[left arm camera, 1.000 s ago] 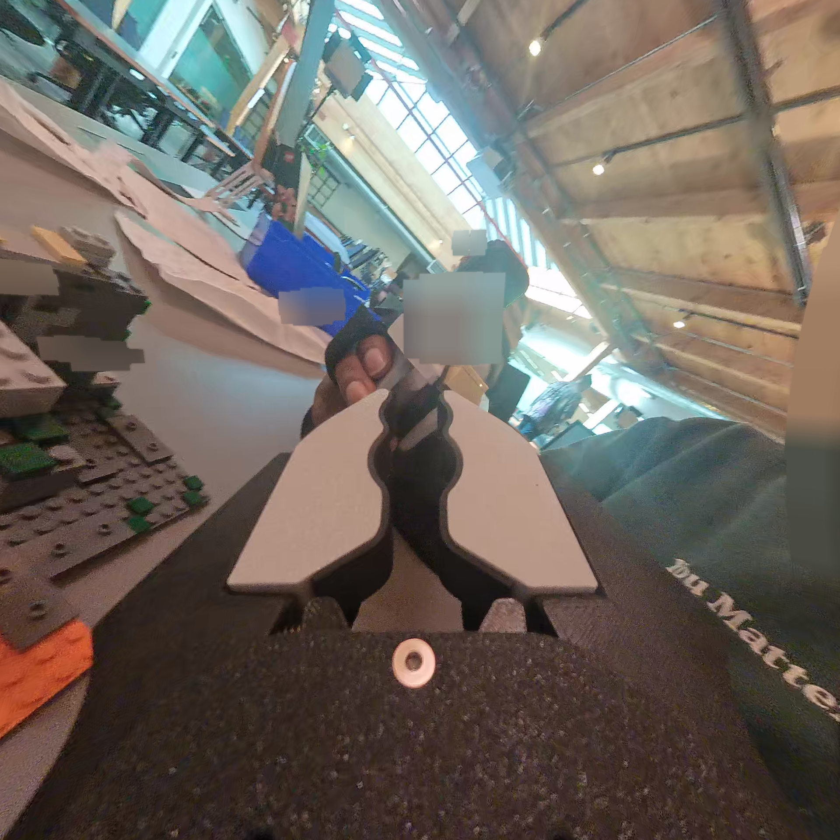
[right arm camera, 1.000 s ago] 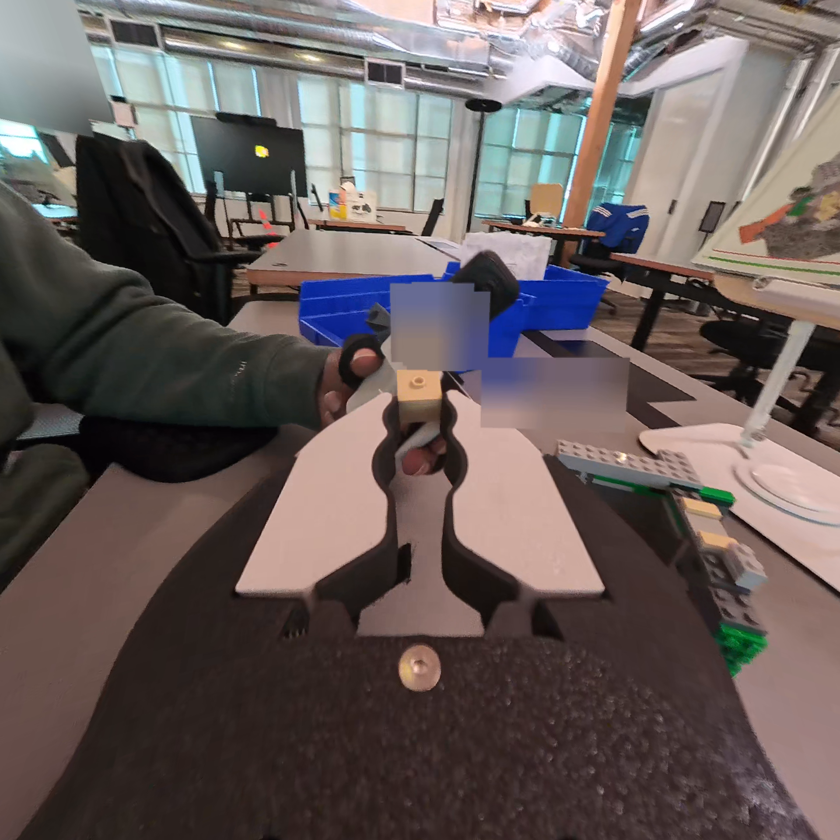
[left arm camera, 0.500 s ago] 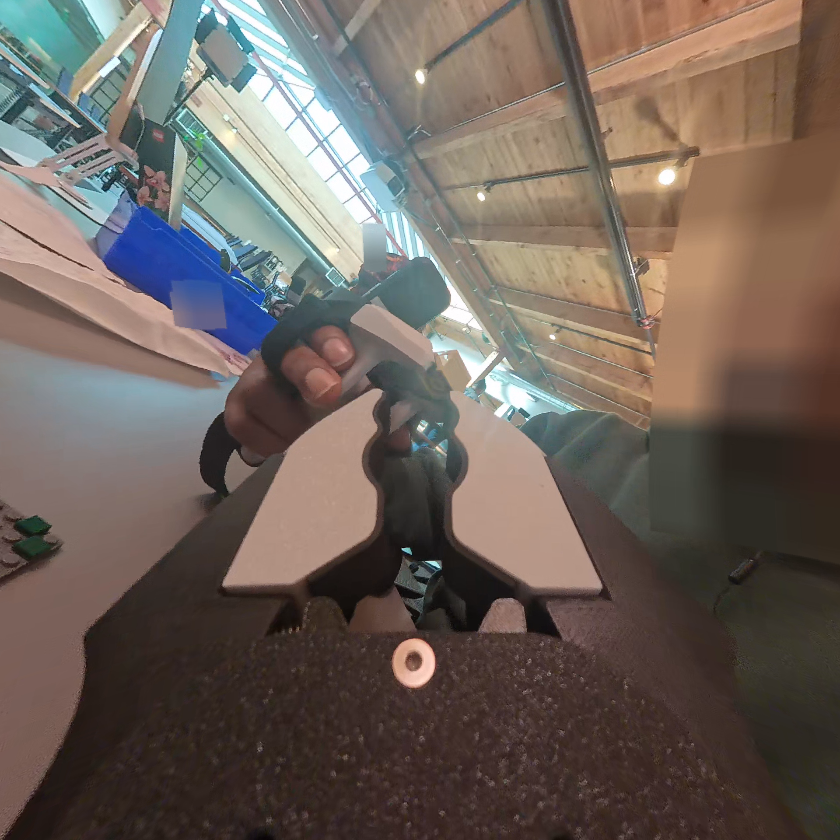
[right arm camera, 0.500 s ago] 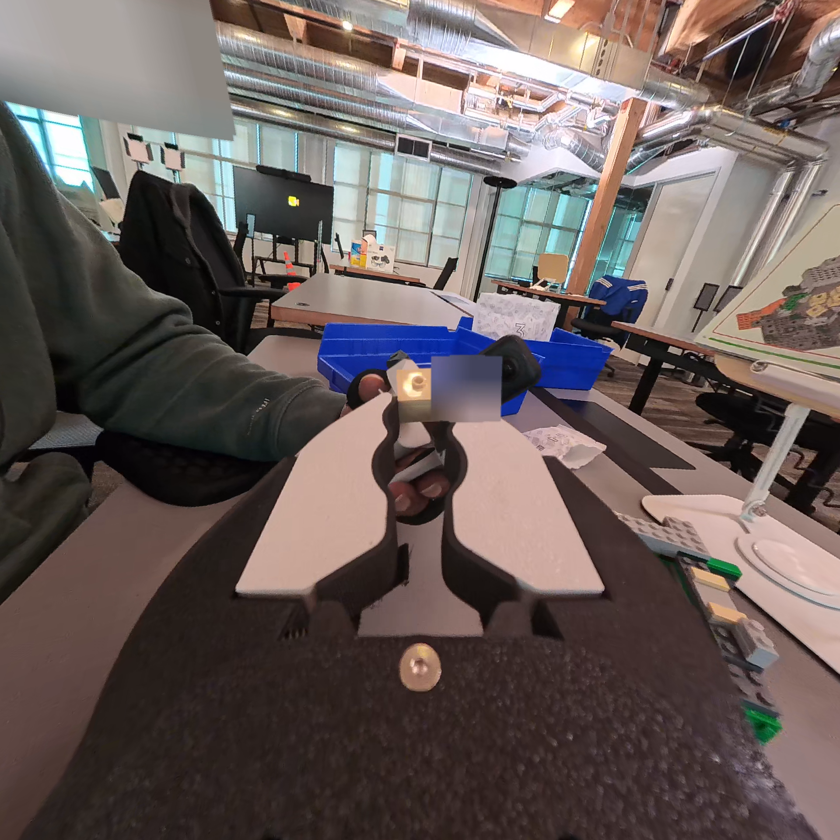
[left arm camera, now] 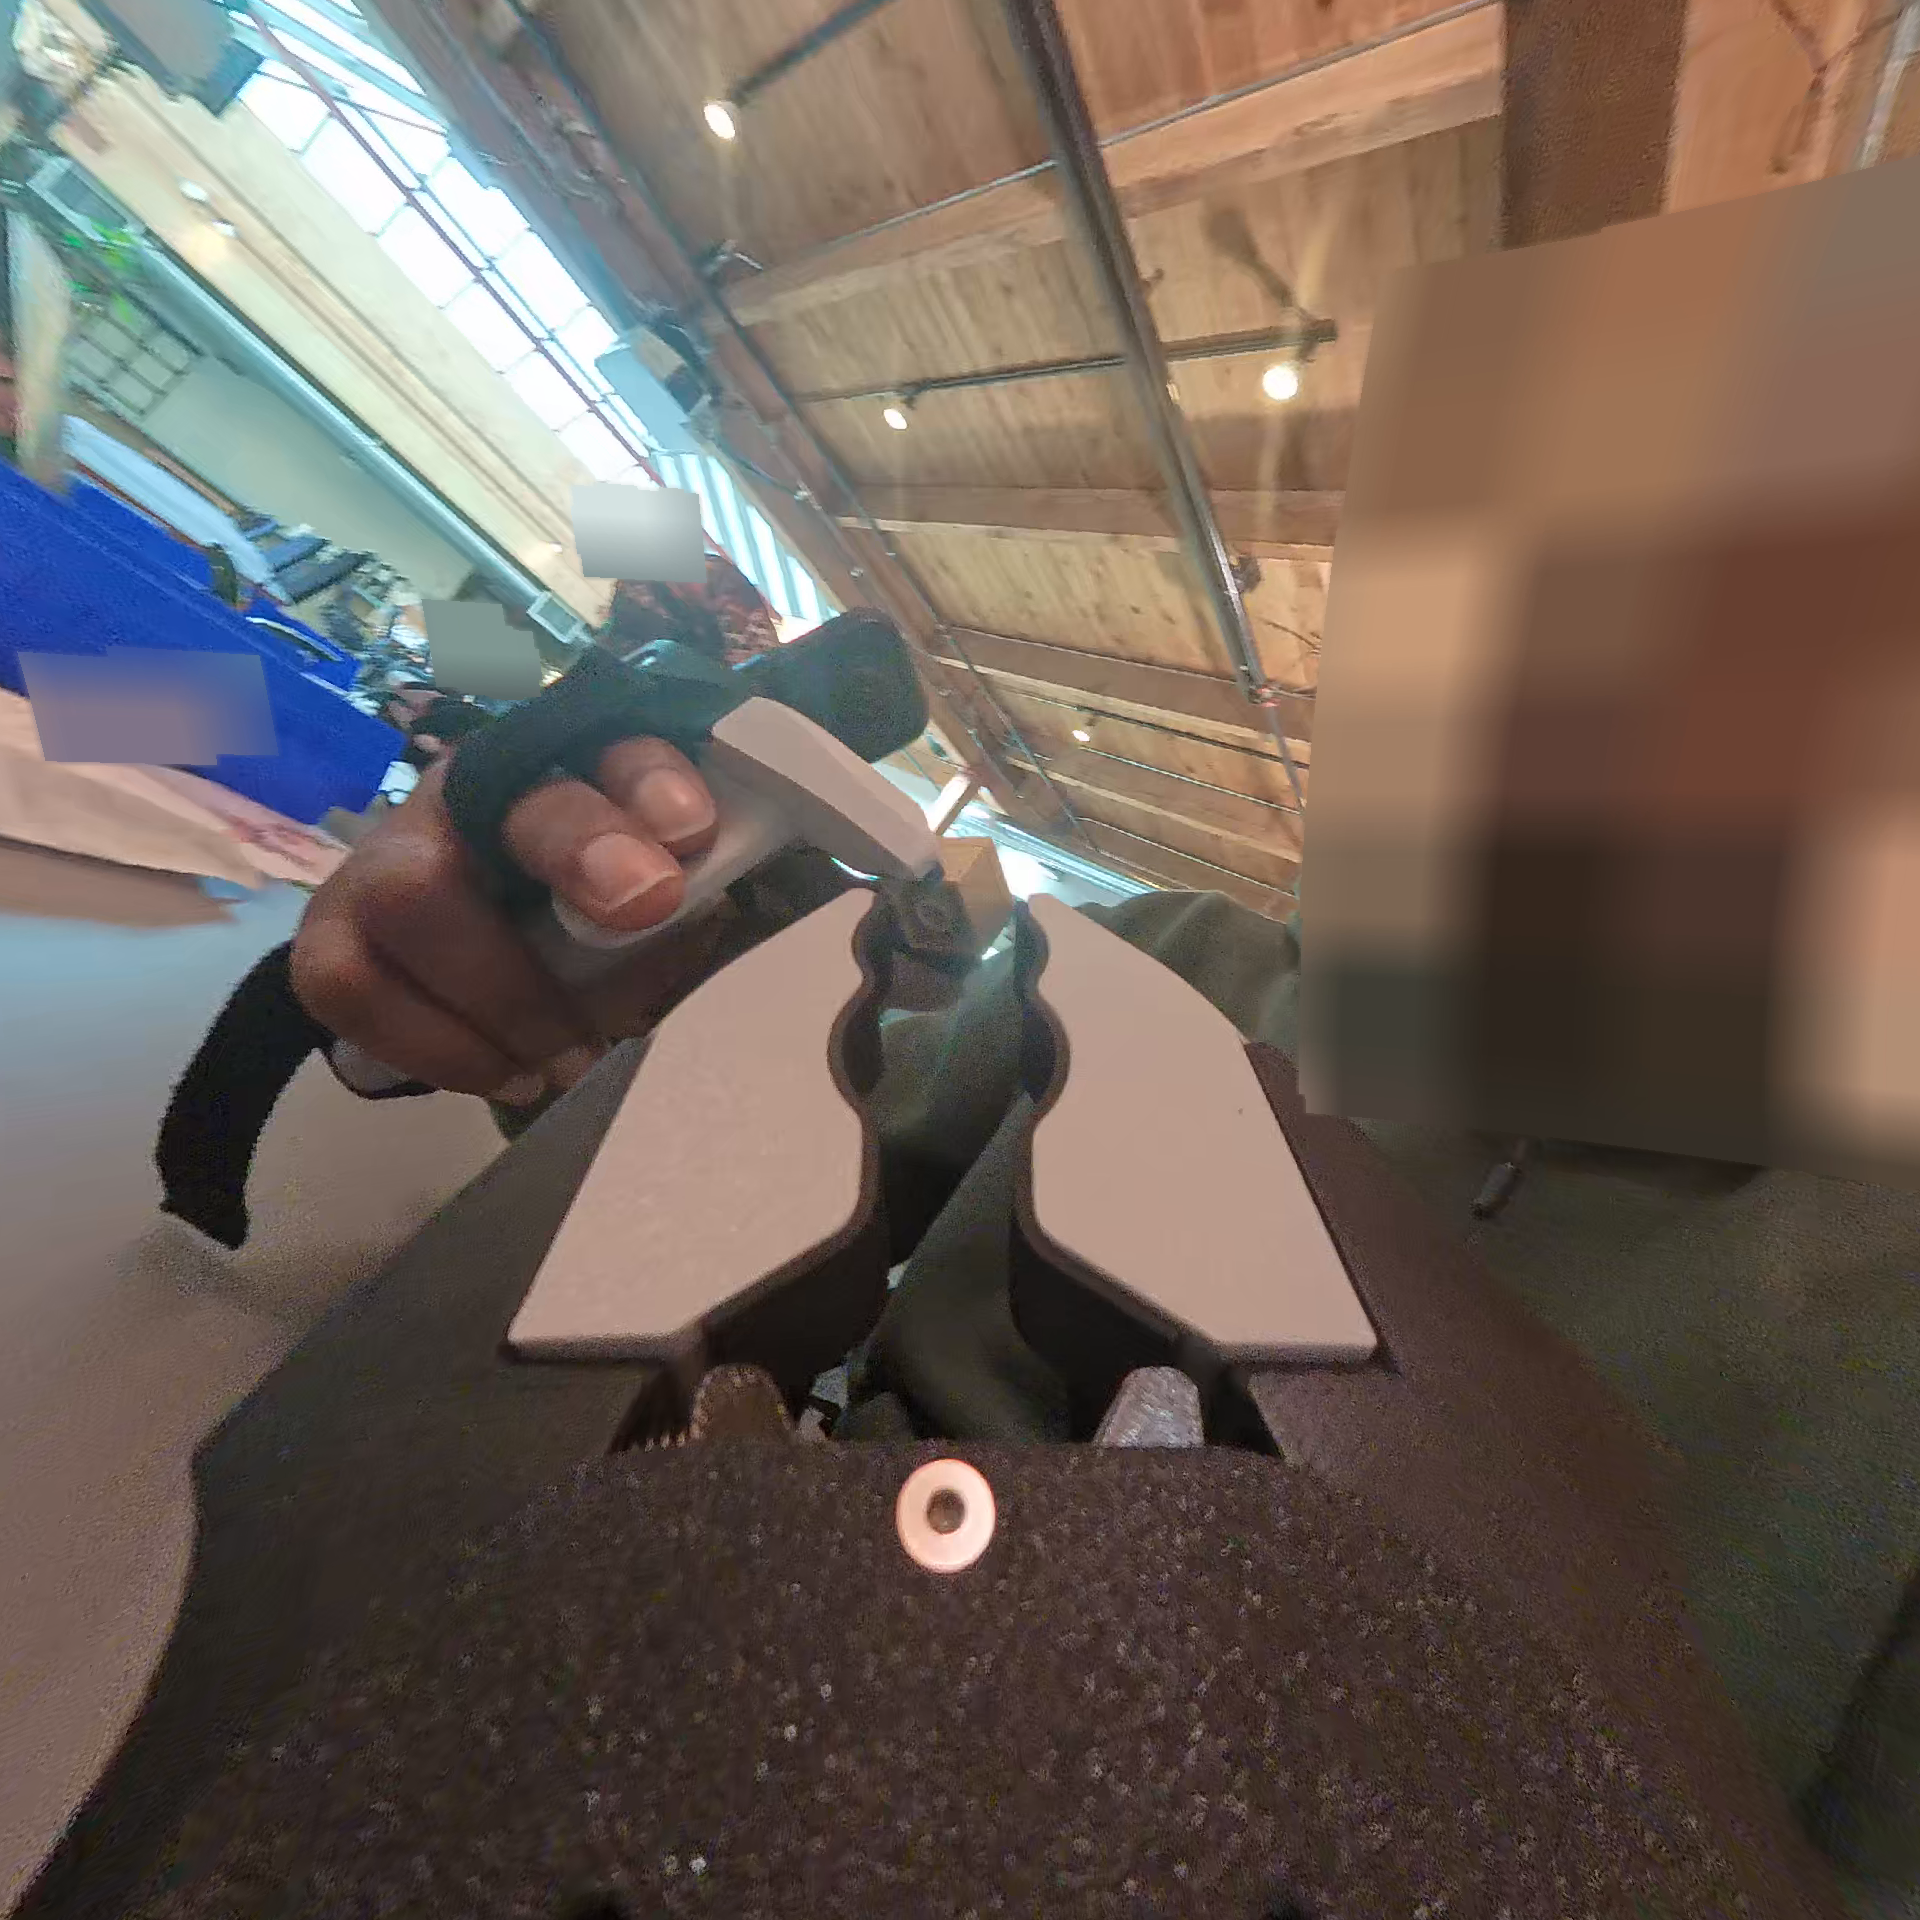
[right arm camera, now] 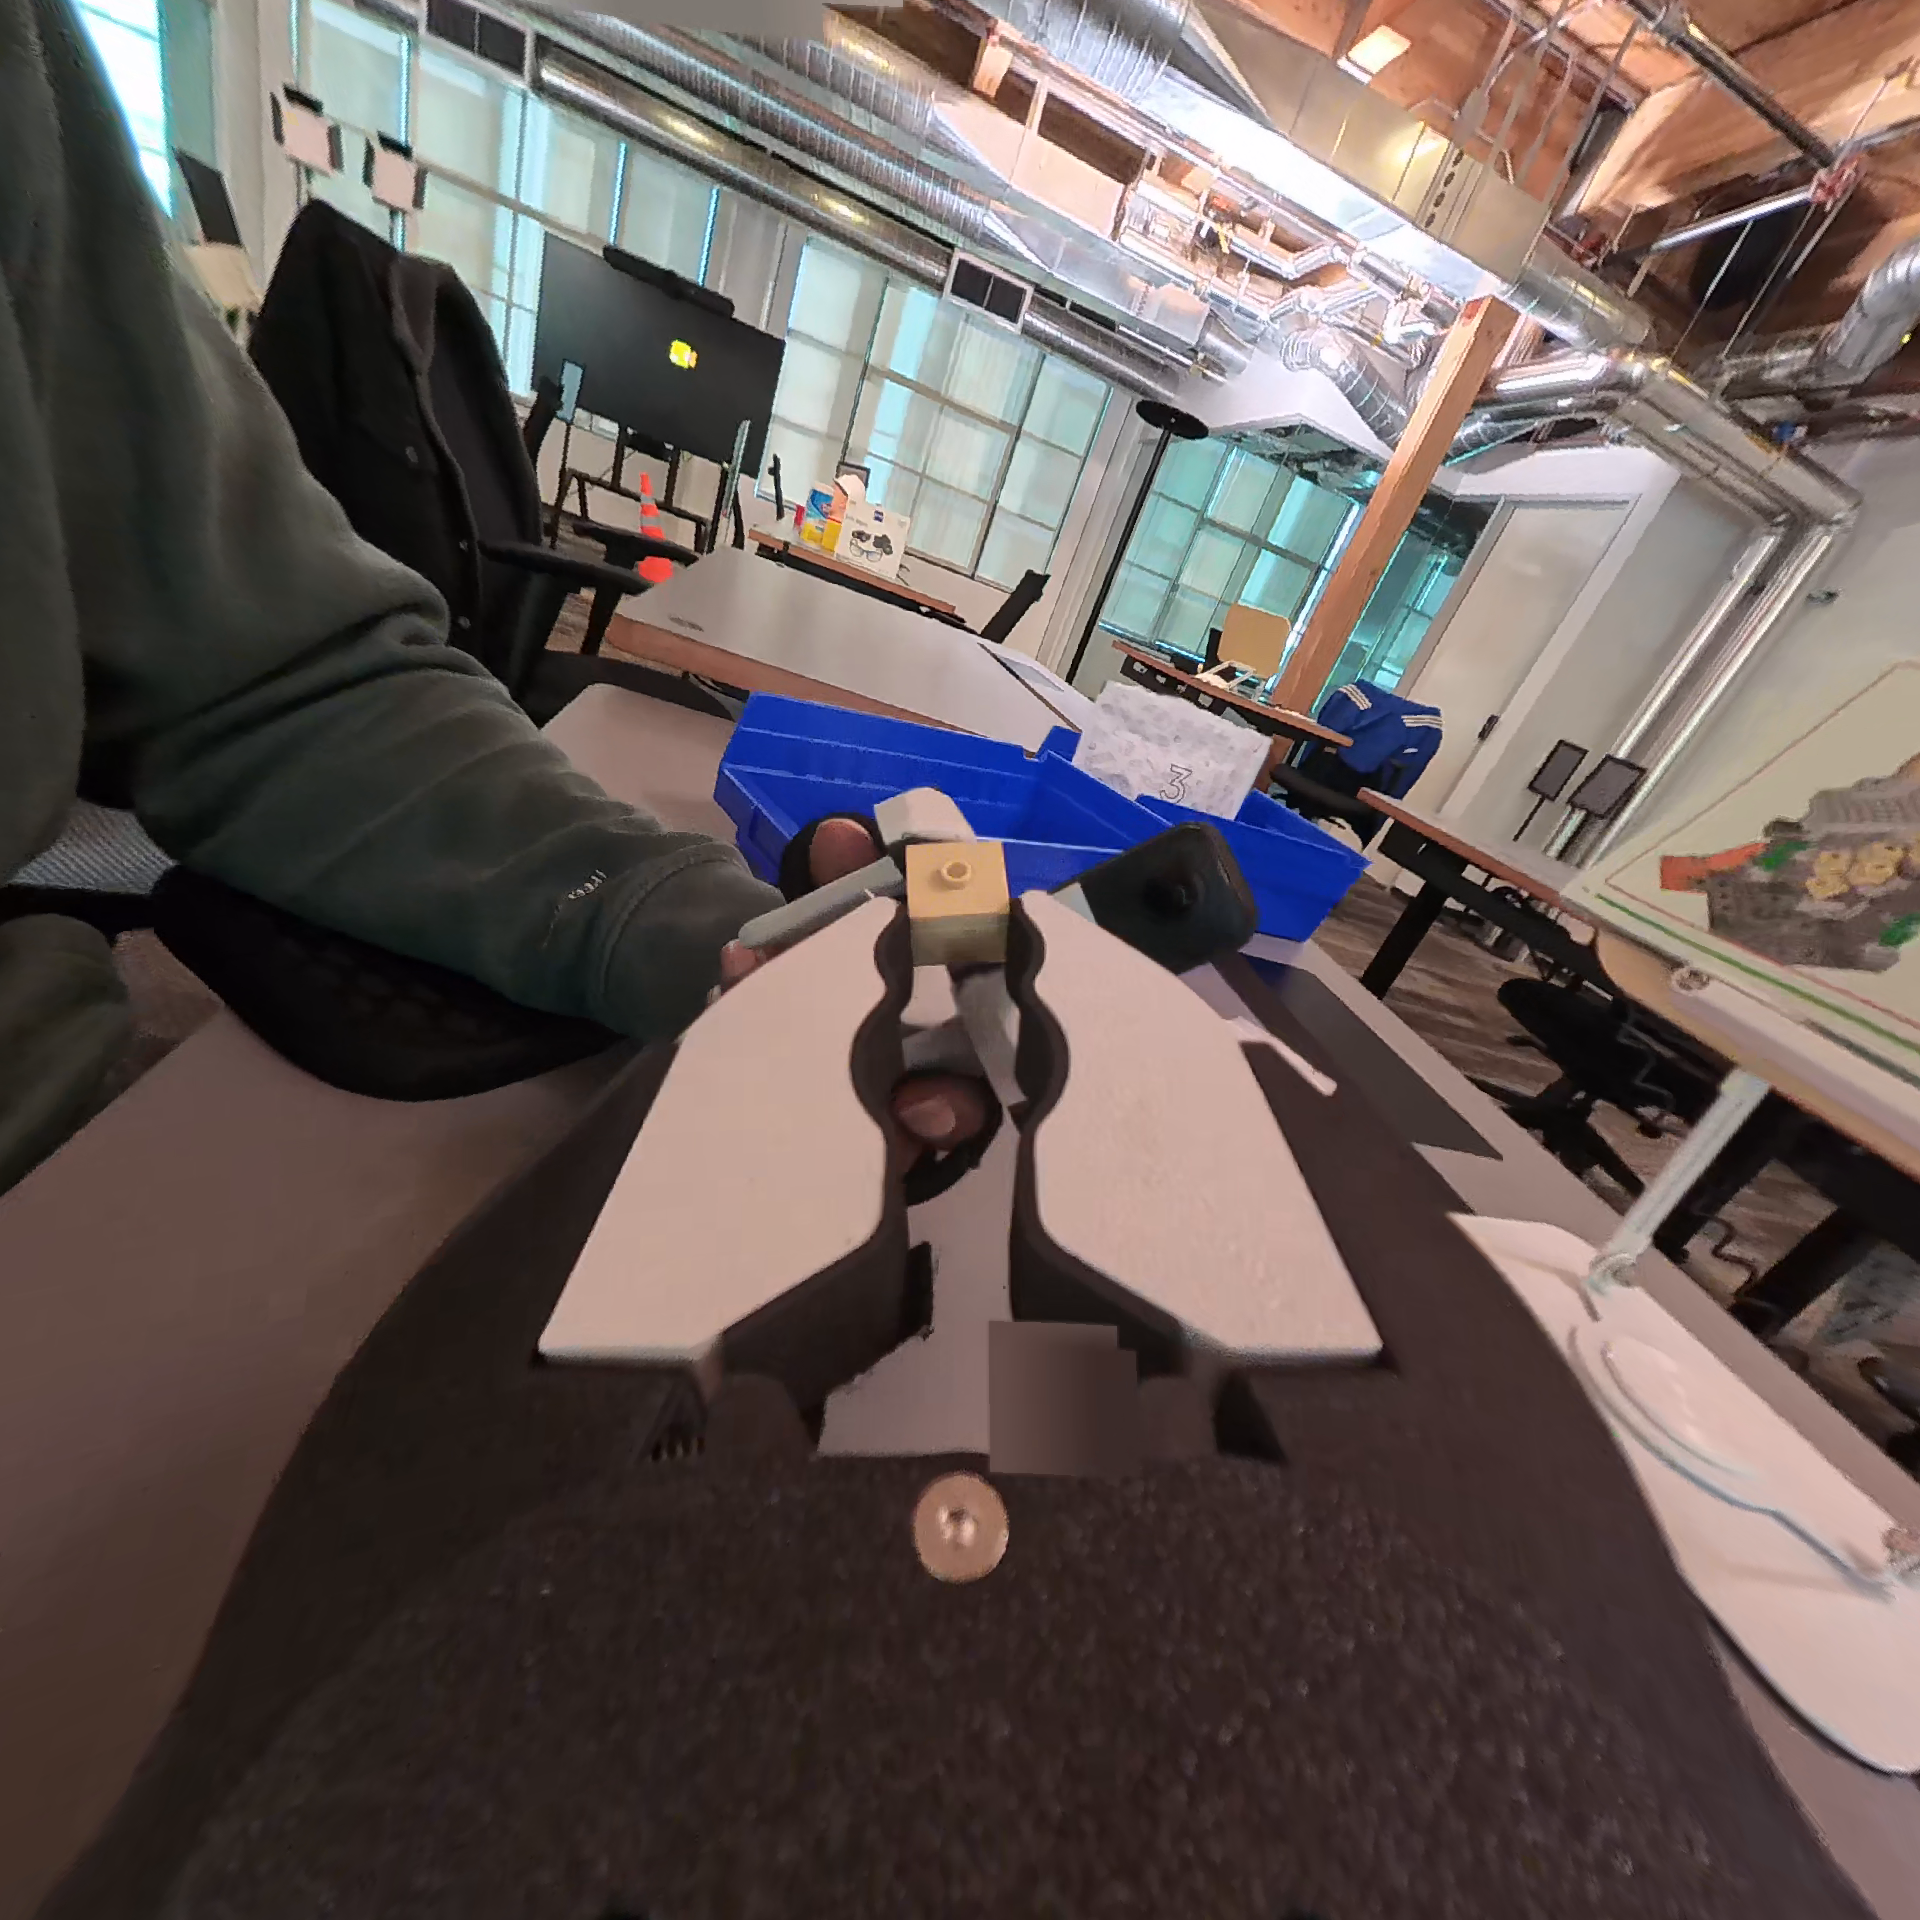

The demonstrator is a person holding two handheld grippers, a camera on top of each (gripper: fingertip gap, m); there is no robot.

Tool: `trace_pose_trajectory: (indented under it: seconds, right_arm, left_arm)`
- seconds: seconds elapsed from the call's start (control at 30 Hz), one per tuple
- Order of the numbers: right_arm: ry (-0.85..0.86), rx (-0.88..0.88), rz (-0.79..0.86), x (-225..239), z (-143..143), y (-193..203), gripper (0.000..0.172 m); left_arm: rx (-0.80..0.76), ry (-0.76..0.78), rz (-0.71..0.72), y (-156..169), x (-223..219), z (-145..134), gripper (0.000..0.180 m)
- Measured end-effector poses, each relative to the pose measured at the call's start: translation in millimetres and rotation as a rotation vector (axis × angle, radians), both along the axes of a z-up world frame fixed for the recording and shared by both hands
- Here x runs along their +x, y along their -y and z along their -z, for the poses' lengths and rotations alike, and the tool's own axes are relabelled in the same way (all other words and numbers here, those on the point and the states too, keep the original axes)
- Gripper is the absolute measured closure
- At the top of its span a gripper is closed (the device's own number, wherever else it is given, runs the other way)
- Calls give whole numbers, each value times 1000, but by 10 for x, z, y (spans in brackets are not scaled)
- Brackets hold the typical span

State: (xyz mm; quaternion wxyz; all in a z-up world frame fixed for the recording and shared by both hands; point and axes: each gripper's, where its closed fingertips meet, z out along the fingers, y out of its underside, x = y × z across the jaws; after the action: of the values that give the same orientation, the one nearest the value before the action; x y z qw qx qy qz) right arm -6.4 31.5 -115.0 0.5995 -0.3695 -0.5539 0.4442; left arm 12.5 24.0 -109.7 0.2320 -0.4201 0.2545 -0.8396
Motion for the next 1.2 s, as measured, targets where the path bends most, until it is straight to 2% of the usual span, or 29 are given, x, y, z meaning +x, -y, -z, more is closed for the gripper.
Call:
trace_pose_trajectory:
  seconds: [0.13,0.3,0.4,0.47,0.57,0.83,1.0,1.07,1.13,1.2]
  right_arm:
    - [9,50,-36,-14,-59,147,155]
    - [62,79,60,9,-22,22,151]
    - [115,102,124,48,52,-98,145]
    - [167,156,171,58,118,-154,145]
    - [219,222,232,52,194,-225,146]
    - [312,363,330,56,333,-331,154]
    - [305,341,305,56,326,-300,155]
    - [303,345,288,43,337,-272,155]
    - [288,342,274,20,334,-242,155]
    - [279,334,269,13,326,-236,155]
  left_arm:
    - [88,23,27,141,-17,-47,161]
    - [155,-44,-117,9,-8,-26,162]
    - [172,-158,-222,-155,-11,64,162]
    - [184,-270,-256,-219,13,164,163]
    - [168,-351,-291,-302,9,253,163]
    - [108,-408,-255,-337,18,390,163]
    - [119,-380,-253,-307,18,369,161]
    - [71,-340,-209,-281,15,322,153]
    - [59,-345,-198,-287,9,343,162]
    - [47,-336,-185,-281,1,335,163]
